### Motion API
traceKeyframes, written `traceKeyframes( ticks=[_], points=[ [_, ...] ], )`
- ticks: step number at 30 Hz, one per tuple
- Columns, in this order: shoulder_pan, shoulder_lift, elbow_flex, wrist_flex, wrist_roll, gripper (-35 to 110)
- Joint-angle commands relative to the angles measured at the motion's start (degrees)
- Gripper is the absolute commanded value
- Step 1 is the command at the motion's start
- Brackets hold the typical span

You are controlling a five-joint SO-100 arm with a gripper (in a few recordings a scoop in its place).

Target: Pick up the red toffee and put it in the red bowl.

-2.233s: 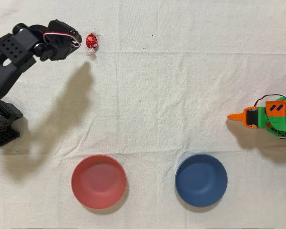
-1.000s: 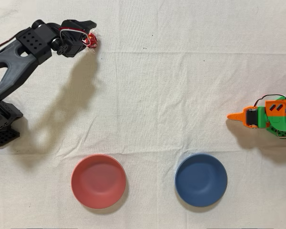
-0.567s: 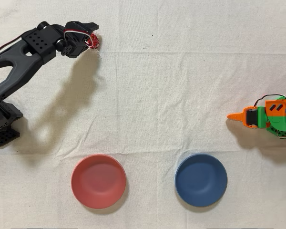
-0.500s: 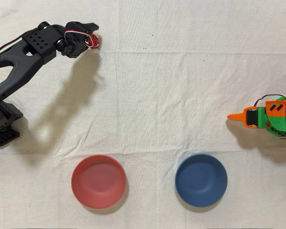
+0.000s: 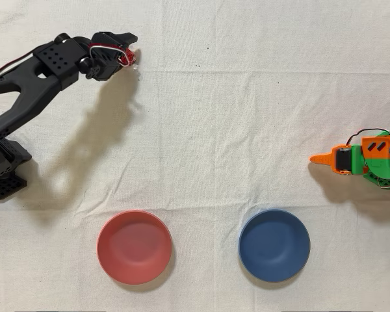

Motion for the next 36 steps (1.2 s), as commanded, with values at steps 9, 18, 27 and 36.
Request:
traceKeyframes(
  ticks=[9,18,27,36],
  points=[
    [1.32,-0.62,-1.76,-1.41,-1.41,29],
    [2.37,-0.53,-0.97,-2.02,-2.64,15],
    [1.67,3.60,0.70,-0.70,-1.49,8],
    [3.52,15.12,7.12,2.46,-3.25,7]
  ],
)
